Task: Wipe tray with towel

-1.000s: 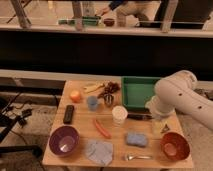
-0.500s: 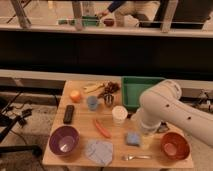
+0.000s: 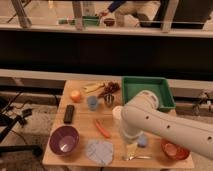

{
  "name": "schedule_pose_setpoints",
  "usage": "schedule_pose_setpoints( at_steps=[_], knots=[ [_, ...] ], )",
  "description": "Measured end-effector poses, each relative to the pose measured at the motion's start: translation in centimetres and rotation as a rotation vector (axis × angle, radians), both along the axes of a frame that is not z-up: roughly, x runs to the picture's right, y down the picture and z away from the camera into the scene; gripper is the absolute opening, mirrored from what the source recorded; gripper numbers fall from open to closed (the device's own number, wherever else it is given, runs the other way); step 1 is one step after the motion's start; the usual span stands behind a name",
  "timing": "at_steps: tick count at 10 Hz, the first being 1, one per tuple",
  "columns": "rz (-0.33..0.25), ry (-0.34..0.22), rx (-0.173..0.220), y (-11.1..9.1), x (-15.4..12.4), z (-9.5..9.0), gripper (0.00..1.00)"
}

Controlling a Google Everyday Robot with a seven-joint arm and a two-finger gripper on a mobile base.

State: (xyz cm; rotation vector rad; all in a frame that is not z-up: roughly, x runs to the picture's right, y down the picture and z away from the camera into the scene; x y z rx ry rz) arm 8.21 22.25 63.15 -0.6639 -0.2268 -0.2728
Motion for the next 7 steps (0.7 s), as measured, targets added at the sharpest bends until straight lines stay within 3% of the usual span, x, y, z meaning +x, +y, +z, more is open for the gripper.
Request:
schedule_pose_setpoints(
  at_steps=[4, 7],
  knots=[
    [0.003, 0.002, -0.001, -0.1, 0.0, 0.0, 0.80],
    [0.038, 0.060, -0.020, 1.1, 2.1, 0.5, 0.80]
  ],
)
